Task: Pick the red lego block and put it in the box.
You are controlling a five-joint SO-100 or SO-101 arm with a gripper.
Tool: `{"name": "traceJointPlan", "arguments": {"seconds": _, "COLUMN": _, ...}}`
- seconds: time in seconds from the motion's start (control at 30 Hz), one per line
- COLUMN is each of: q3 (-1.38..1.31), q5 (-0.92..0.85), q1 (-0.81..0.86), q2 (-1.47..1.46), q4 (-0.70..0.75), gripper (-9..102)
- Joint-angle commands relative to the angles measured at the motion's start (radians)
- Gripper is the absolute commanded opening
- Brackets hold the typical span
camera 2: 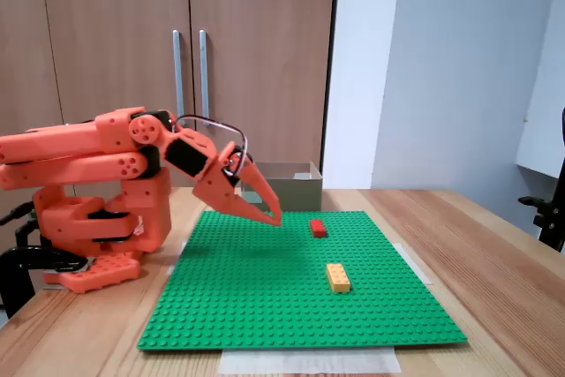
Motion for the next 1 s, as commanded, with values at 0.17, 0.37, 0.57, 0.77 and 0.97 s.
{"name": "traceJointPlan", "arguments": {"seconds": 0.17, "q3": -0.123, "q5": -0.002, "q1": -0.023, "q2": -0.101, "q4": 0.078, "gripper": -1}}
{"name": "traceJointPlan", "arguments": {"seconds": 0.37, "q3": -0.298, "q5": 0.011, "q1": -0.040, "q2": -0.227, "q4": 0.190, "gripper": -1}}
{"name": "traceJointPlan", "arguments": {"seconds": 0.57, "q3": -0.431, "q5": 0.020, "q1": -0.064, "q2": -0.339, "q4": 0.236, "gripper": -1}}
{"name": "traceJointPlan", "arguments": {"seconds": 0.77, "q3": -0.611, "q5": 0.008, "q1": -0.086, "q2": -0.505, "q4": 0.276, "gripper": -1}}
{"name": "traceJointPlan", "arguments": {"seconds": 0.97, "q3": -0.815, "q5": -0.009, "q1": -0.095, "q2": -0.670, "q4": 0.376, "gripper": 1}}
